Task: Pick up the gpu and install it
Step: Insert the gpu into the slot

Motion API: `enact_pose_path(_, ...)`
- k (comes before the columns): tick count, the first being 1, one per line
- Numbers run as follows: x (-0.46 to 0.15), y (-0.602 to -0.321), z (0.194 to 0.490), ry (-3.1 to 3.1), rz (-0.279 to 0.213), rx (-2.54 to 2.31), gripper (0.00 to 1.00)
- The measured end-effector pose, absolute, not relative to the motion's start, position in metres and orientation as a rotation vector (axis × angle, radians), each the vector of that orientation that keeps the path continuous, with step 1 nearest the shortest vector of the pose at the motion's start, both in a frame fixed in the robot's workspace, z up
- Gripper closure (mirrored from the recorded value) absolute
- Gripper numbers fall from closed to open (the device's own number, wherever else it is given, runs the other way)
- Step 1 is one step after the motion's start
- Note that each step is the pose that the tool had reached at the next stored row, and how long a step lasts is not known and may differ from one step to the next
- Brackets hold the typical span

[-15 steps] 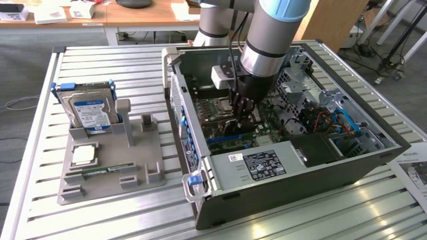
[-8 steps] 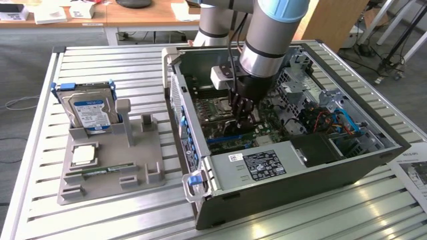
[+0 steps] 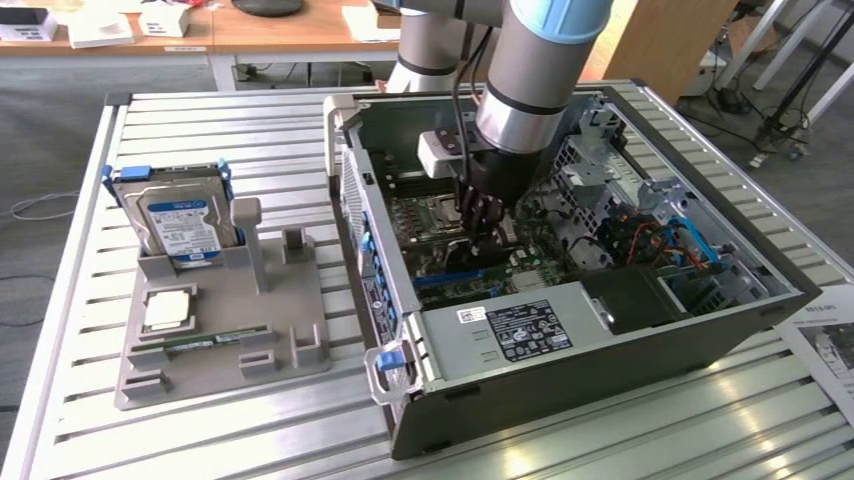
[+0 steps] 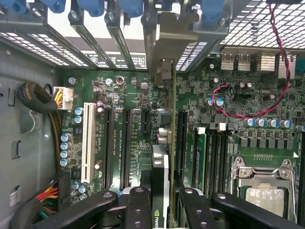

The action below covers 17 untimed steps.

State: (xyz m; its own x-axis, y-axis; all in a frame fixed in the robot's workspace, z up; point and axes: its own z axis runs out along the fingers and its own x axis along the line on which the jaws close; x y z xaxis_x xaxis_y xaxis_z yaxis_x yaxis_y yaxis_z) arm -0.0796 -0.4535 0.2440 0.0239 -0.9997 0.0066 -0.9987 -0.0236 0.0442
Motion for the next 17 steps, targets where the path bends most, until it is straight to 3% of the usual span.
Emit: enact_pose_path(17,-0.0809,-0.4535,0.2440,-2.165,-0.011,2.252,0.73)
